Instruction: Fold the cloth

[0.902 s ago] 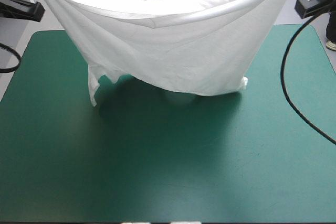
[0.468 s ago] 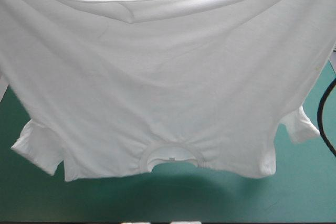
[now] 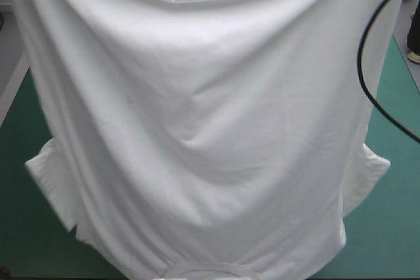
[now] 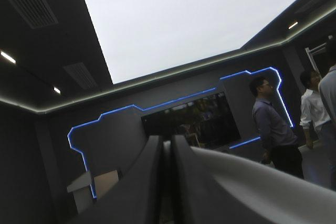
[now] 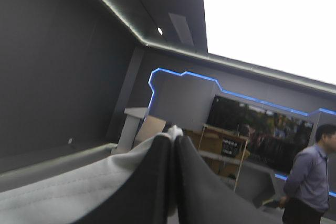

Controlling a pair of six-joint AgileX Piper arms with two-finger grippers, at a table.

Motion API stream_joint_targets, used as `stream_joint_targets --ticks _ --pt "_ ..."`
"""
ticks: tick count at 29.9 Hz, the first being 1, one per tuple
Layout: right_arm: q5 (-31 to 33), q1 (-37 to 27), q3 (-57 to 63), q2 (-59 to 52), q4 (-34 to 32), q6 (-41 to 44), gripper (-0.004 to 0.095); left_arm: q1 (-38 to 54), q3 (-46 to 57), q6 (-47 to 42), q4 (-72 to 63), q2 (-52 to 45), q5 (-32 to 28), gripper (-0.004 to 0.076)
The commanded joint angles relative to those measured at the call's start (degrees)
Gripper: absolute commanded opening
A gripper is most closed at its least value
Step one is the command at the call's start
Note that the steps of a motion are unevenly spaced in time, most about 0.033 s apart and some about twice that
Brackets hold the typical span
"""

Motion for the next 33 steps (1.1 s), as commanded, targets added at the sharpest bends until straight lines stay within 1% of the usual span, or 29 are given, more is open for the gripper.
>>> stream_joint_targets --ticks 1,3,5,7,10,12,14,16,17,19,22,24,25,27,28,30,33 --pt "-6.72 -0.03 -0.62 5.54 0.72 -0.45 -0.0014 -0.14 -0.97 0.01 0.56 3.55 -6.08 0.0019" --pt "-8.52 -0.03 -1.38 9.18 2.46 -1.81 -0.0014 -0.14 -0.97 0.01 1.15 6.31 -7.77 0.0019" --pt "-8.8 -0.03 -4.43 13.8 4.62 -4.01 -0.0014 -0.03 -1.74 0.15 2.15 9.7 -8.94 0.0019" --pt "-7.66 -0.03 -8.67 18.42 6.0 -4.42 -0.0014 0.76 -4.98 0.2 1.85 13.76 -7.99 0.002" --pt "-7.5 -0.03 -15.37 22.75 6.24 -4.53 -0.0014 2.58 -12.36 0.2 -2.45 18.92 -6.11 0.002" --pt "-7.62 -0.03 -18.35 23.38 5.58 -5.01 -0.0014 4.09 -18.18 0.2 -4.1 21.32 -5.15 0.0019" --pt "-7.78 -0.99 -20.11 23.38 6.05 -5.14 -0.0014 5.37 -21.82 -0.23 -5.01 22.18 -4.38 0.0019" --pt "-6.44 -2.1 -21.15 23.27 7.53 -5.14 -0.0014 6.3 -22.65 -0.23 -6.7 22.18 -3.15 0.0019" --pt "-5.79 -2.42 -21.14 23.27 8.21 -5.61 -0.0014 6.76 -22.65 -0.23 -6.69 22.04 -1.61 0.0019" --pt "-4.08 -2.78 -20.94 23.27 8.23 -5.61 -0.0014 7.34 -22.39 -1.65 -6.98 22.04 0.42 0.0019" --pt "-0.72 -2.83 -18.53 23.42 8.03 -5.21 -0.0013 7.34 -19.92 -3.38 -6.07 22.14 1.4 0.0019" --pt "0.76 -2.92 -15.33 23.42 7.13 -5.13 -0.0013 7.34 -17.09 -3.27 -5.72 22.14 4.81 0.0019" --pt "1.51 -2.92 -13.8 23.42 6.88 -4.75 -0.0013 7.34 -15.71 -3.84 -4.99 22.14 7.47 0.0019" --pt "4.17 -3.14 -9.78 23.42 5.8 -4.07 -0.0013 7.34 -10.98 -7.51 -2.06 21.8 11.74 0.0019" --pt "5.89 -3.14 -7.67 23.42 5.74 -3.96 -0.0011 7.34 -7.67 -8.34 -1.05 21.2 12.55 0.0019" --pt "8.6 -3.14 -3.78 22.66 5.74 -3.83 -0.0007 7.34 0.57 -8.57 -0.23 18.95 12.65 0.0019" --pt "9.48 -3.14 3.61 19.86 5.31 -3.65 -0.0003 7.34 14.48 -8.57 0.57 13.59 10.3 0.0019"
